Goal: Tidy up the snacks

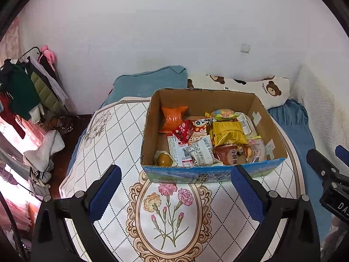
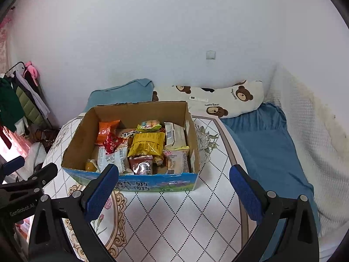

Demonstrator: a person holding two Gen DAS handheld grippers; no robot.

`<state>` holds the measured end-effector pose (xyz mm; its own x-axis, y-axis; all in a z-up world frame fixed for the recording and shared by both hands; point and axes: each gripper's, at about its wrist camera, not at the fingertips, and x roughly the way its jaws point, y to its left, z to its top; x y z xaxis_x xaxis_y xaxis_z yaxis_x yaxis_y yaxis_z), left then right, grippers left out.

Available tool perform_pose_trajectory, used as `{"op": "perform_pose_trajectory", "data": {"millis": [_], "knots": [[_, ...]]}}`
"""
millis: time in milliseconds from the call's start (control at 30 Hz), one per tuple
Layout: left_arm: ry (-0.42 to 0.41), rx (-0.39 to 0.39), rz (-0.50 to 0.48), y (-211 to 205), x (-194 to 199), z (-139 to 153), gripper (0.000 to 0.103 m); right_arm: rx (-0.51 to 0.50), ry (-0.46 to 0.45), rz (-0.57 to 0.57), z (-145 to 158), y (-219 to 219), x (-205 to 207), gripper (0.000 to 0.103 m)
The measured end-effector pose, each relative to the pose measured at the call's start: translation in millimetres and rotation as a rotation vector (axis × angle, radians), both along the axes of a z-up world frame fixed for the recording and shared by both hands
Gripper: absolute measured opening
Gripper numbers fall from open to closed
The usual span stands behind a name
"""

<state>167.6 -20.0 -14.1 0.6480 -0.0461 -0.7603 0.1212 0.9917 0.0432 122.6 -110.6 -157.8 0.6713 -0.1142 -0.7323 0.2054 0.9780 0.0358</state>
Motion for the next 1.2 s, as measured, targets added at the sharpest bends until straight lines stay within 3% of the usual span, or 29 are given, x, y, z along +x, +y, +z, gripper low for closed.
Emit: {"op": "perform_pose_trajectory", "data": {"millis": [1200], "knots": [[0.010,-0.004,-0.015,-2.6,-3.2,-2.7,0.103,0.028,0.012,0.021,-5.9,-2.7,-3.5,0.103]]}}
